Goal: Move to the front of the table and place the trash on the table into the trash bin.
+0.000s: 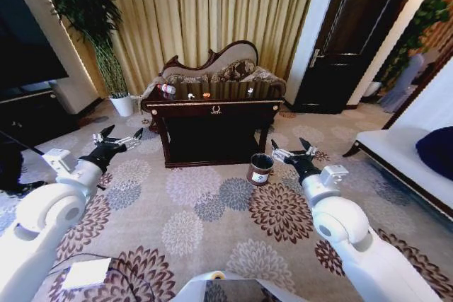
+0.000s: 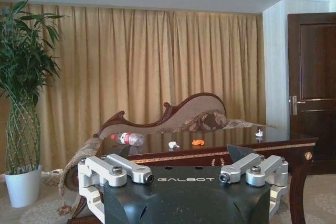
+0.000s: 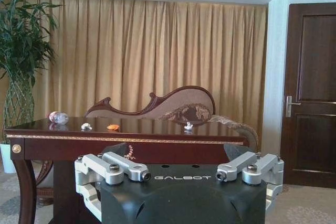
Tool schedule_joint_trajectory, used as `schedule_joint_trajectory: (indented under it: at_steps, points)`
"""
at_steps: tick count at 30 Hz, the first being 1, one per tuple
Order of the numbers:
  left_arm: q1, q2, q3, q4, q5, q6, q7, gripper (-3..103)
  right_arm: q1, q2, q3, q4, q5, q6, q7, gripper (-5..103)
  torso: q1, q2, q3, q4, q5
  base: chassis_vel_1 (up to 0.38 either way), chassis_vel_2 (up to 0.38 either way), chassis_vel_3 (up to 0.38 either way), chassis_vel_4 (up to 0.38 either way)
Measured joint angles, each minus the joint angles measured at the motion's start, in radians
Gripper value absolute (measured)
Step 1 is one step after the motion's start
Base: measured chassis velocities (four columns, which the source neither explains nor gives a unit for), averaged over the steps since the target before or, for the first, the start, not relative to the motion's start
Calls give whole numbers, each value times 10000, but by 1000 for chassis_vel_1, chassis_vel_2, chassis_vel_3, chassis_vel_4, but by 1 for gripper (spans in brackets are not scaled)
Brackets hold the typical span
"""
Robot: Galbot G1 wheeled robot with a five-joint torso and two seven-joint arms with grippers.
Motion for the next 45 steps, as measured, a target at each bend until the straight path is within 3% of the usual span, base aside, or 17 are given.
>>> schedule_joint_trajectory:
  at_steps: [23,32,38,45]
  points:
    - [-36,-41,42,100,33,-34,42,100,-13,60,-4,-302,-136,221,-204,100,-2,2,-2,0,0,-25,20,18,-17]
    - [-14,-69,51,90,52,-47,46,100,-34,56,-9,-304,-200,247,-201,100,6,-4,4,6,1,-192,201,208,-188]
    - [1,-70,32,80,54,-52,56,100,-40,64,-12,-305,-212,252,-196,100,3,-3,0,-8,0,-212,177,193,-220]
    - [12,-67,9,60,57,-65,55,100,-43,78,-15,-303,-235,262,-197,100,-1,1,-1,6,4,-150,199,162,-174]
